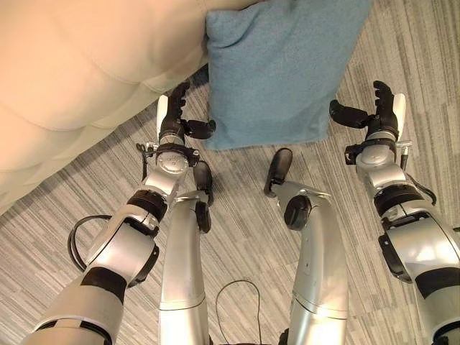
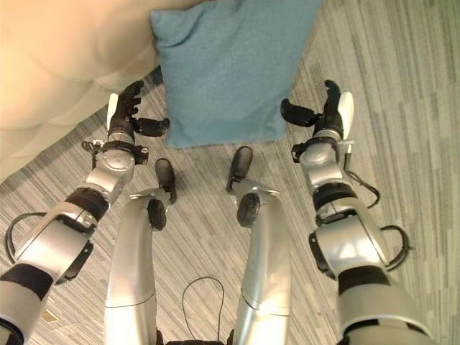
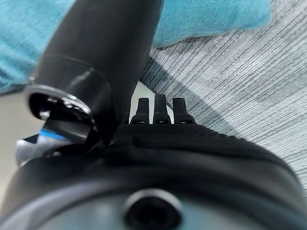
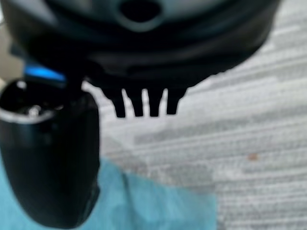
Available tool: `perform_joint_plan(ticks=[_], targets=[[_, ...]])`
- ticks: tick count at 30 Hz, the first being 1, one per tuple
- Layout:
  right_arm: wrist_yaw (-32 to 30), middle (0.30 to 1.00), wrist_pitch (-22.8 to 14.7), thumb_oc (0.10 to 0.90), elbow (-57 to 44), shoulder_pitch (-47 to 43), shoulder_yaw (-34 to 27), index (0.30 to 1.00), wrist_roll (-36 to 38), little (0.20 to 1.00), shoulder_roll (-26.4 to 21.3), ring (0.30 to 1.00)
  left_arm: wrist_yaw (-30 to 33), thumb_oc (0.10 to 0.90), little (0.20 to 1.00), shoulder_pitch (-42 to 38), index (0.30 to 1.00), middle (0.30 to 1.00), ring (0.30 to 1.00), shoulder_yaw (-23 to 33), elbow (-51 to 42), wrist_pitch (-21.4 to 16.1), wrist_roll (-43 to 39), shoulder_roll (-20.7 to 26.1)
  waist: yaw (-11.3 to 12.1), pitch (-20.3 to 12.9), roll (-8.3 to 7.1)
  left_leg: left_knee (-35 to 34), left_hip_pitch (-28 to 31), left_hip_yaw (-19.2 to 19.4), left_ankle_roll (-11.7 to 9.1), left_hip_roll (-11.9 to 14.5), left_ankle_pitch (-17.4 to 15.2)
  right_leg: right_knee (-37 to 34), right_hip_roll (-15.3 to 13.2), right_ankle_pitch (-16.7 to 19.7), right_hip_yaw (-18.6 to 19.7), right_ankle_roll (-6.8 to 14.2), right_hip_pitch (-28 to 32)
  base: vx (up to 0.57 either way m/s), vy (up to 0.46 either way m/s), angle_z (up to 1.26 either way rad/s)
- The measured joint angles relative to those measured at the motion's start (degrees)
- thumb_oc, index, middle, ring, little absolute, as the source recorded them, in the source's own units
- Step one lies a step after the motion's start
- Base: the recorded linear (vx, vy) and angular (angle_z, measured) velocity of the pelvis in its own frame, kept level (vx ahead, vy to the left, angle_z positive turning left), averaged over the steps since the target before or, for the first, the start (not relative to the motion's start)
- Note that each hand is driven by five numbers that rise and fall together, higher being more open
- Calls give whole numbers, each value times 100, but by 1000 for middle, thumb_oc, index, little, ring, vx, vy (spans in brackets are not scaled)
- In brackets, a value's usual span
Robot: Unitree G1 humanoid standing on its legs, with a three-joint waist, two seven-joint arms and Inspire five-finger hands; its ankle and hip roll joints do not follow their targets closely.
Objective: Pick up all the scattered cushions and arrange them neatly on the sofa.
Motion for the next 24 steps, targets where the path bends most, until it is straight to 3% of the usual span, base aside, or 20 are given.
perform_joint_plan(ticks=[5,10,11,12,13,14,24], targets=[[11,900,-42,800,6,-445,240,900,233,900,339,900,111,800,900,-331,900,900,900,-334,-25,7,-32,-105,21,21,0,271,-443,-20,-31,-26,-21,232,-37,9,51,-2,-431,0,0,0],[-32,900,-39,800,2,-527,366,900,497,900,519,900,205,800,900,-392,900,900,900,-434,-304,26,-44,-219,3,64,-10,328,-445,32,-28,-90,-45,307,-77,-1,142,14,-481,-1,0,1],[-51,869,-35,780,-8,-534,400,869,548,869,518,869,239,800,900,-396,900,900,900,-439,-404,70,-48,-258,8,64,-10,333,-445,39,-27,-105,-45,307,-80,1,153,17,-486,0,0,0],[-74,516,-35,544,-42,-534,412,516,581,516,526,516,272,696,745,-402,745,745,745,-437,-408,82,-49,-272,9,64,-9,337,-445,42,-27,-104,-46,309,-79,2,156,19,-487,0,0,0],[-95,439,-35,493,-92,-538,422,439,610,439,543,439,336,605,608,-409,608,608,608,-437,-409,97,-51,-302,9,64,-9,338,-445,47,-27,-104,-46,310,-76,4,162,22,-493,0,0,0],[-109,300,-35,400,-181,-537,424,300,670,300,557,300,374,400,300,-415,300,300,300,-439,-408,105,-55,-318,10,64,-10,340,-445,56,-27,-102,-46,312,-72,8,172,26,-501,0,0,0],[-240,300,-44,400,-528,-592,428,300,886,300,494,300,575,400,300,-487,300,300,300,-430,-596,119,-508,-182,2,65,-10,348,-442,-11,-32,-94,-49,320,31,27,191,1,-531,7,3,-2]])
